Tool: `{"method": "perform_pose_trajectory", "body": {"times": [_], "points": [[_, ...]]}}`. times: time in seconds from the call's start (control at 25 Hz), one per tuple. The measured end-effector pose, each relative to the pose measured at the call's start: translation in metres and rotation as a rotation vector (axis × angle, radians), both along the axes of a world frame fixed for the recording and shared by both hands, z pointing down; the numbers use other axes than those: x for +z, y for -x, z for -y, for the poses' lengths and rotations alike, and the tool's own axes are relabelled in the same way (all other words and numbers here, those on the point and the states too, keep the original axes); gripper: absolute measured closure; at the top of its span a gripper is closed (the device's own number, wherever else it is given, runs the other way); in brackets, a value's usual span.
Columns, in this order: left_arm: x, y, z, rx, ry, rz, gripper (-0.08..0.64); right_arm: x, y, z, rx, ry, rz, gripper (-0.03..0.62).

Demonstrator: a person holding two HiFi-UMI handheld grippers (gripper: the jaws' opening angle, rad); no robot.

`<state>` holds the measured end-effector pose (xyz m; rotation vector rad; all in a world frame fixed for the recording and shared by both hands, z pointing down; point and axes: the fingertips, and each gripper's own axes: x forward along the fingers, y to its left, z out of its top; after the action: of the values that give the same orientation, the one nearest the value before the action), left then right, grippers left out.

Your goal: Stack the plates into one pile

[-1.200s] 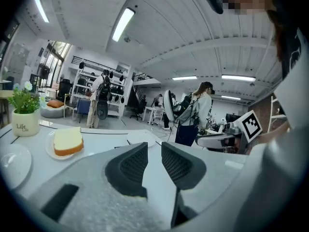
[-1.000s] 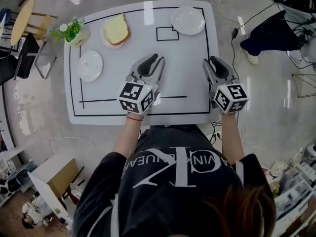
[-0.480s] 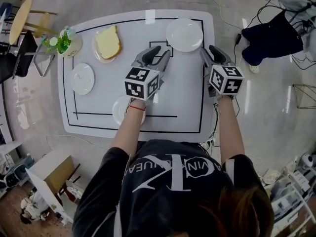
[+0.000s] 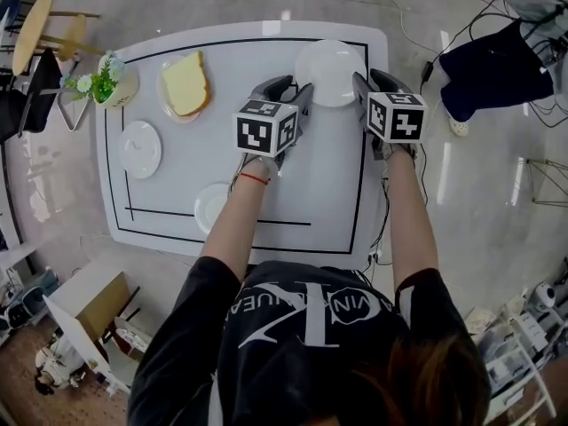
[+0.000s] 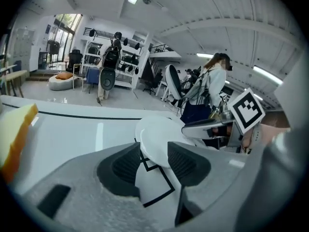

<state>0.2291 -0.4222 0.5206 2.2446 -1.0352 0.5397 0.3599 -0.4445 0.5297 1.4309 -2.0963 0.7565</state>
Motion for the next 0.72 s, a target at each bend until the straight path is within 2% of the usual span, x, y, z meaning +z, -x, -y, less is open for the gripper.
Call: {"method": "perform_pose_trajectory", "body": {"times": [0.12, 0.44, 0.48, 0.6, 0.72], "points": [[0.011, 0.0, 0.007, 0.003, 0.032, 0.072, 0.38, 0.006, 0.001, 0.003, -0.004, 0.034, -0.018, 0.44], [0.017, -0.006, 0.01, -0.037, 0.106, 0.088, 0.365, 0.005, 0.002, 0.001, -0.034, 0.074, -0.005, 0.448], [0.017, -0.006, 0.01, -0.038, 0.109, 0.09, 0.37, 0.005, 0.003, 0.001, -0.042, 0.072, -0.007, 0.469], [0.018, -0.006, 0.007, -0.034, 0.116, 0.096, 0.411, 0.003, 0.004, 0.0, -0.043, 0.059, -0.007, 0.474], [0.017, -0.003, 0.004, -0.065, 0.12, 0.087, 0.425, -0.001, 0.004, -0.005, -0.01, 0.044, 0.035, 0.49]]}}
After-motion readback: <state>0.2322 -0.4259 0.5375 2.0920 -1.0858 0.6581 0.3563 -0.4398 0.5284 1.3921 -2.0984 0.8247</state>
